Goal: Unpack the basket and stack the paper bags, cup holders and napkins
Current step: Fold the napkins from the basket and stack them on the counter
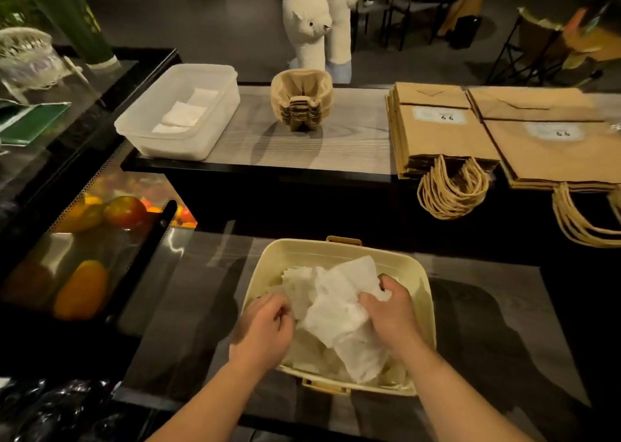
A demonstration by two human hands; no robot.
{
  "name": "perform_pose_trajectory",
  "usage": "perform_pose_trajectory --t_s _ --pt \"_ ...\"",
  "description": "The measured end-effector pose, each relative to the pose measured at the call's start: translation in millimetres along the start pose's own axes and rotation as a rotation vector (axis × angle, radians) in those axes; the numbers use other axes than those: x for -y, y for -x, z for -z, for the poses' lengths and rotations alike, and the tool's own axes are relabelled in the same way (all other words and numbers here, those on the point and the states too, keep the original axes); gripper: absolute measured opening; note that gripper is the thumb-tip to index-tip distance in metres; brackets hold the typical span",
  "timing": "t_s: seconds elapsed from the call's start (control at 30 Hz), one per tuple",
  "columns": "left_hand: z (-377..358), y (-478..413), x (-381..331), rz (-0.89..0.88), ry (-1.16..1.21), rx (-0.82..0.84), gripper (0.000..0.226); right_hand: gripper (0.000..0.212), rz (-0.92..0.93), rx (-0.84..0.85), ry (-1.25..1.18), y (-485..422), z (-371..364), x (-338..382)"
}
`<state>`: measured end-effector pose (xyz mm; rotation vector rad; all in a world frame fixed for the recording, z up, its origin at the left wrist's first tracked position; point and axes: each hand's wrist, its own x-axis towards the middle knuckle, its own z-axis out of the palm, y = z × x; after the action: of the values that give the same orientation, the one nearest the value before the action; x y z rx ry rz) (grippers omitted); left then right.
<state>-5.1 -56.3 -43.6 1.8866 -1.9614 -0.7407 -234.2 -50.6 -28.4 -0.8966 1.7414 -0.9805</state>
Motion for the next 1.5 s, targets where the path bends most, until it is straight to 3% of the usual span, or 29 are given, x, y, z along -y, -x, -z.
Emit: perform_pose_trajectory --t_s 0.23,0.33,0.37,0.47,0.57,0.7,0.8,0.97,1.2,1.33,1.43,1.5 --pt "6.6 16.8 -24.7 0.054 0.392 -0.117 0.025 0.02 -0.045 -0.021 -0.506 4.9 25.2 20.8" --pt "3.0 29.1 -45.8 0.15 0.674 -0.007 0.014 0.016 -0.105 -0.005 -0.608 3.4 21.9 20.4" --pt "0.9 31.8 -51.3 0.167 0.749 0.065 0.026 0.015 -0.118 0.003 -0.615 3.6 19.4 18.1" --pt "-7.2 36.1 -63.6 0.186 0.935 0.276 0.059 0.018 -0.088 0.034 -0.52 5.8 11.5 10.5" --pt "-11.1 32.9 -74.6 0.289 1.083 0.252 0.046 0.02 0.001 0.107 -0.282 12.2 6.8 7.5" --pt "-11.0 28.3 -83.1 0.354 0.973 0.078 0.03 0.021 0.103 0.196 0.054 16.6 13.8 10.9" --pt "-7.0 25.7 -83.9 0.375 0.964 0.04 0.025 0.025 0.126 0.224 0.21 16.1 22.1 15.4" --pt "6.0 20.0 -84.6 0.409 1.135 0.096 0.028 0.032 -0.027 0.12 -0.285 16.8 33.4 21.0" --pt "24.6 11.1 -80.0 0.387 1.463 0.277 0.075 0.027 -0.08 0.261 -0.339 21.5 32.5 23.6" --pt "37.1 3.3 -66.3 0.398 1.771 0.387 0.104 0.039 -0.196 0.343 -0.502 19.9 31.6 24.3" --pt "44.9 0.8 -59.4 0.364 1.866 0.435 0.095 0.039 -0.243 0.428 -0.637 22.6 25.0 30.5" --pt "50.3 -0.4 -54.8 0.343 1.879 0.478 0.083 0.024 -0.252 0.461 -0.657 26.6 19.6 40.6"
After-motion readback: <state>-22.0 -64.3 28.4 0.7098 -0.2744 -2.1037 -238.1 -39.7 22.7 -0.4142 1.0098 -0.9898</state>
